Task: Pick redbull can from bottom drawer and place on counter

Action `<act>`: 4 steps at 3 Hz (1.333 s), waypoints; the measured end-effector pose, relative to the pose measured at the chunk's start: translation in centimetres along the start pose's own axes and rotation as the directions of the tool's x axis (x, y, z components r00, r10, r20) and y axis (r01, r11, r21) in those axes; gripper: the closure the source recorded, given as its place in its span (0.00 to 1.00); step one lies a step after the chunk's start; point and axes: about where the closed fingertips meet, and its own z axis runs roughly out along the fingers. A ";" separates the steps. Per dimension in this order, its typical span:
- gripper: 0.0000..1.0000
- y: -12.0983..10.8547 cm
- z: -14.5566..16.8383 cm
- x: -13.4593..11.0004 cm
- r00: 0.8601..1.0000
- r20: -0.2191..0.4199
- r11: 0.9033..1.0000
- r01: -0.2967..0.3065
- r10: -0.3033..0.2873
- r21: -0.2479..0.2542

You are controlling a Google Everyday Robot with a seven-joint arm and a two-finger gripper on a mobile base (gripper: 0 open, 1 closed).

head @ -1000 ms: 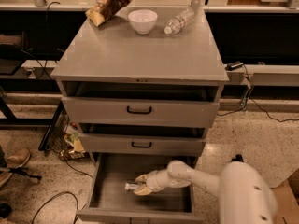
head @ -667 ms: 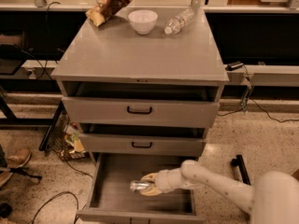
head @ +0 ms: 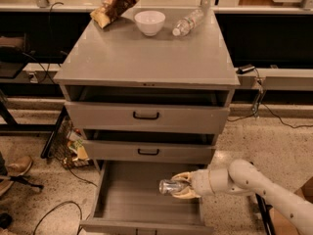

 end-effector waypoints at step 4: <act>1.00 -6.7 -19.8 -20.5 0.952 -0.121 0.955 0.290 -0.282 0.056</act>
Offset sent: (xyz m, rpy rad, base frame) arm 0.0050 -0.0581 0.1776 -0.0971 -0.2178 0.0299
